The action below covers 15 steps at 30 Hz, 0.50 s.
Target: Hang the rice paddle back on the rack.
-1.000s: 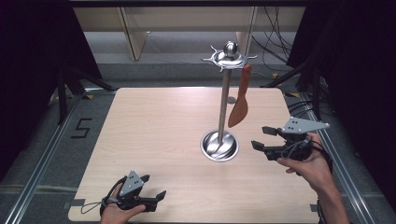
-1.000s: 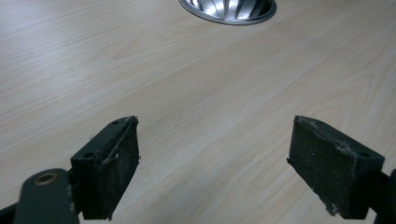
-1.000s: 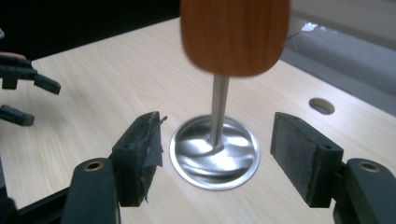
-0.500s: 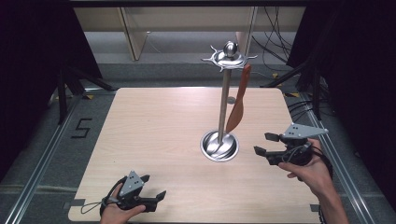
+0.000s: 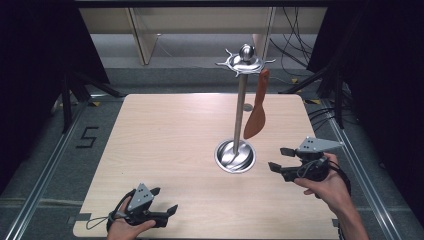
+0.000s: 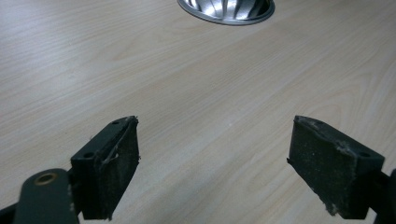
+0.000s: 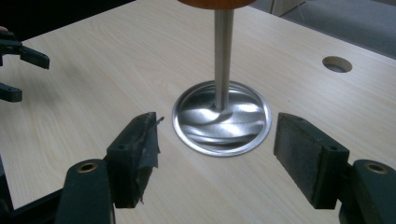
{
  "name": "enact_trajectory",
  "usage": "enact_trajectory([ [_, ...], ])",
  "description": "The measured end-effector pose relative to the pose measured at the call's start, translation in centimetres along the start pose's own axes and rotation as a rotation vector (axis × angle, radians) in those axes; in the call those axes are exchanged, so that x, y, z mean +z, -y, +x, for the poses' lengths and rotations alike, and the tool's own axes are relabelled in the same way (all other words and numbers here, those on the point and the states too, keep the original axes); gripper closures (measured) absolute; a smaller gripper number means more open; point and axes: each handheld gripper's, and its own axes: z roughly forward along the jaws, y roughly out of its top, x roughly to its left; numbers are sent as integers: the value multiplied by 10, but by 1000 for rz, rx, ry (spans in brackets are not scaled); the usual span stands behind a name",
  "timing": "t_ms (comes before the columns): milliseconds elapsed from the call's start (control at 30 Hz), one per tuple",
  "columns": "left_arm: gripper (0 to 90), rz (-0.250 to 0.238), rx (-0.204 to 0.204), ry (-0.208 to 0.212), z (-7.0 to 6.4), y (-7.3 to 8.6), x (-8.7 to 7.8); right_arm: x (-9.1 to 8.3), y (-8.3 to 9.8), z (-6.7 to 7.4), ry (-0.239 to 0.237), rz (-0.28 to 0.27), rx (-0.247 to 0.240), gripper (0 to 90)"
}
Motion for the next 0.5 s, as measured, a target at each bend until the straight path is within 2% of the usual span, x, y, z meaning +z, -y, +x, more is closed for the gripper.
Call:
enact_trajectory([
  [67,154,2,13,1,1,0,0,1,4,3,7,4,13,312],
  [167,154,2,13,0,1,0,0,4,11,3,-2,14,-8,303],
  [200,154,2,7,-1,0,0,0,5,14,5,0,28,13,303],
  [233,154,16,22,-11,1,0,-1,7,17,4,1,25,10,302],
  [333,154,16,23,-11,1,0,-1,11,26,5,-8,54,22,296],
  [367,154,16,19,-8,1,0,0,12,28,7,-19,65,45,295],
  [400,154,-6,0,4,0,0,1,13,29,6,-24,63,39,295],
  [433,154,6,29,2,1,0,0,13,29,6,-24,63,39,295],
  [500,154,4,27,0,1,0,1,17,30,8,-26,63,51,289],
])
